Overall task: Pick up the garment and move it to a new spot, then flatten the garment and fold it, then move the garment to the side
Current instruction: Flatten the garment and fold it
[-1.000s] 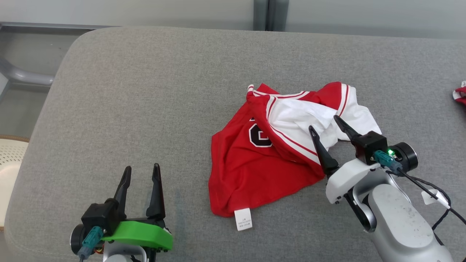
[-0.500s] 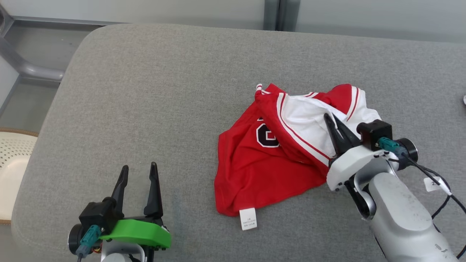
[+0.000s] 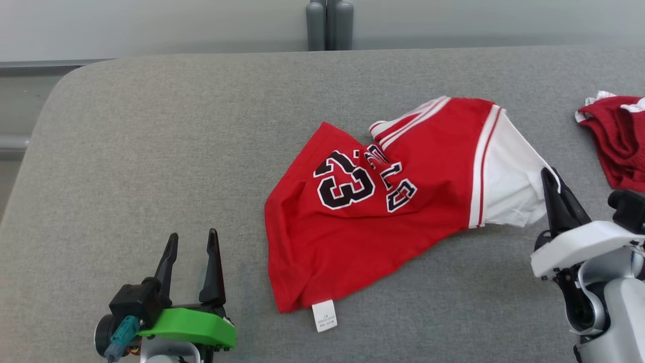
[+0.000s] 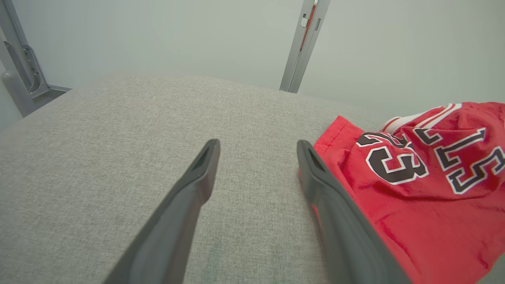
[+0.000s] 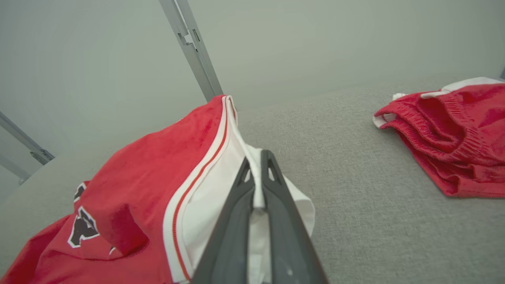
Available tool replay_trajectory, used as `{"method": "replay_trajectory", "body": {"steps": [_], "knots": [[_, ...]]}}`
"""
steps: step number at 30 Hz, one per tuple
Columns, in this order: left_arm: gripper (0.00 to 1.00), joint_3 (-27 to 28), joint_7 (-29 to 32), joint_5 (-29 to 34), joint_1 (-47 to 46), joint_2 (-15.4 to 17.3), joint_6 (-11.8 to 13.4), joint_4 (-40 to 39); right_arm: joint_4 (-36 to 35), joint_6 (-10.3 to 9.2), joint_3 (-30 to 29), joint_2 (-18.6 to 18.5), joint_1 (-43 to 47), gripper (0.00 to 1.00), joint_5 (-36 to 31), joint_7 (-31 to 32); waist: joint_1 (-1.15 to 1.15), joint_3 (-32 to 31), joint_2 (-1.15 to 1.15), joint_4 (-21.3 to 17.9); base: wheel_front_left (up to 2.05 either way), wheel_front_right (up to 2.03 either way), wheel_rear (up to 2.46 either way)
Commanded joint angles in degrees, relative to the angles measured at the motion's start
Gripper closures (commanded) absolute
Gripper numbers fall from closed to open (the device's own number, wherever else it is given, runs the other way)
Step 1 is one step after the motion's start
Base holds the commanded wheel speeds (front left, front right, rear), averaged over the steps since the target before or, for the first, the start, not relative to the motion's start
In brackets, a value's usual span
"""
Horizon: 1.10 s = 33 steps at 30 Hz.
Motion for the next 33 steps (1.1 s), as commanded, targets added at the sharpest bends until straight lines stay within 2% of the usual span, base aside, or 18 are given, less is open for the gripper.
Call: {"method": "replay_trajectory", "body": {"steps": [1,4,14,15,16,17,22,26,33], "knots": [[0.00,0.0,0.0,-0.7,-0.2,0.1,-0.2,-0.1,-1.0,0.00,-1.8,0.2,1.6,1.00,-0.4,1.1,0.00,0.5,0.00,-2.2,0.00,0.00,0.00],[0.00,-0.4,0.0,-0.4,-0.8,0.1,-0.2,0.0,-1.8,0.01,-5.8,2.3,3.3,1.00,1.3,3.9,0.00,1.1,0.00,-2.9,0.00,0.00,0.00],[0.00,-0.2,0.0,0.7,-1.3,0.1,-0.8,0.7,5.2,0.01,-14.6,3.7,2.0,0.99,1.8,5.7,0.00,2.1,0.00,-3.5,0.00,0.00,0.00],[0.00,-0.2,0.0,0.7,-1.3,0.1,-0.8,0.8,6.3,0.01,-15.2,3.6,1.8,0.71,1.5,5.5,0.00,2.1,0.00,-3.5,0.00,0.00,0.00],[0.00,-0.2,0.0,0.7,-1.3,0.1,-0.8,0.9,7.4,0.01,-15.9,3.7,1.4,0.51,1.3,5.1,0.00,2.0,0.00,-3.6,0.00,0.00,0.00],[0.00,-0.2,0.0,0.8,-1.2,0.1,-0.9,1.0,8.2,0.01,-16.4,3.8,1.1,0.01,1.2,4.7,0.00,1.8,0.00,-3.6,0.00,0.00,0.00],[0.00,-0.2,0.0,1.0,-0.4,0.1,-0.9,1.5,11.5,0.01,-18.5,3.5,0.9,0.00,0.5,2.6,0.00,0.7,0.00,-4.2,0.00,0.00,0.00],[0.00,-0.7,0.0,1.1,-0.1,0.1,-1.2,1.8,10.9,0.01,-19.8,3.0,1.7,0.00,-1.5,-0.4,0.00,-0.2,0.00,-4.6,0.00,0.00,0.00],[0.00,-4.4,0.6,1.4,-3.3,0.1,-3.4,6.3,3.2,0.00,-13.3,2.6,3.3,0.00,-2.7,-6.5,0.00,-0.9,0.00,-5.9,0.00,0.00,0.00]]}}
